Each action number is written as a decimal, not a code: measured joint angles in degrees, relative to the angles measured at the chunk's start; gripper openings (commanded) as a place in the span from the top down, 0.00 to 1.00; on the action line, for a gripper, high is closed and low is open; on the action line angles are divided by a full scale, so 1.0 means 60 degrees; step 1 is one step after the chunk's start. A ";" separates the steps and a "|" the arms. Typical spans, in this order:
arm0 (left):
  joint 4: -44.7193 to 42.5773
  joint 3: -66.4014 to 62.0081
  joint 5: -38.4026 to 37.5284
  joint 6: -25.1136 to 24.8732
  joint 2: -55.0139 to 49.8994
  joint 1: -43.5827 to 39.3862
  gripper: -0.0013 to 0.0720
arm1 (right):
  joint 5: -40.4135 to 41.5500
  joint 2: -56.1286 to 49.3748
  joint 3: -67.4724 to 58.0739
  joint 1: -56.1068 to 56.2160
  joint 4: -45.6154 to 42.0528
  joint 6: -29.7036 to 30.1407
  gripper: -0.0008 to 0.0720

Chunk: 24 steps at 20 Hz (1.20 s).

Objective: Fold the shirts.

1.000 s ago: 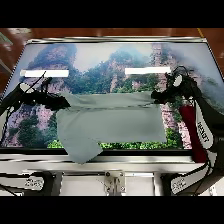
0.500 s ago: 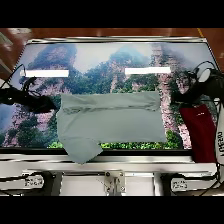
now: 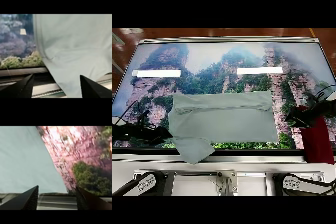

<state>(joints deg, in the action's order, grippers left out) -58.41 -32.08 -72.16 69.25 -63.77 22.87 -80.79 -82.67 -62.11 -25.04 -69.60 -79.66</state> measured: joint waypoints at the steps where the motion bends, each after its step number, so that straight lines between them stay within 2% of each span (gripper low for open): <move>1: 0.0055 0.0226 0.0146 -0.0015 0.0051 -0.0033 0.10 | 0.0091 0.0022 0.0095 -0.0044 0.0091 0.0004 0.22; 6: 0.0375 0.0991 0.0758 -0.0127 -0.0098 -0.0477 0.11 | 0.0419 0.0076 0.0288 -0.0117 0.0401 0.0000 0.22; 9: 0.0783 0.1188 0.0991 -0.0215 -0.0324 -0.0903 0.24 | 0.0481 0.0084 0.0321 -0.0127 0.0506 -0.0036 0.22; 10: 0.0922 0.1224 0.1078 -0.0226 -0.0404 -0.1027 0.34 | 0.0488 0.0080 0.0324 -0.0127 0.0557 -0.0047 0.22; 12: 0.1180 0.1275 0.1392 -0.0262 -0.0594 -0.1271 0.65 | 0.0514 0.0080 0.0331 -0.0127 0.0685 -0.0095 0.20; 13: 0.1308 0.1290 0.1530 -0.0277 -0.0670 -0.1362 0.82 | 0.0528 0.0080 0.0331 -0.0127 0.0743 -0.0117 0.09; 14: 0.1417 0.1297 0.1592 -0.0295 -0.0721 -0.1417 0.93 | 0.0525 0.0080 0.0335 -0.0127 0.0769 -0.0117 0.07; 24: 0.1814 0.1308 0.1038 -0.0685 -0.0812 -0.1566 0.94 | 0.0135 0.0080 0.1818 -0.0138 0.0867 0.0484 0.07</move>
<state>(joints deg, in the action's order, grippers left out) -47.53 -24.23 -65.93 65.14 -68.64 13.47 -79.99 -82.19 -51.20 -25.87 -64.40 -76.75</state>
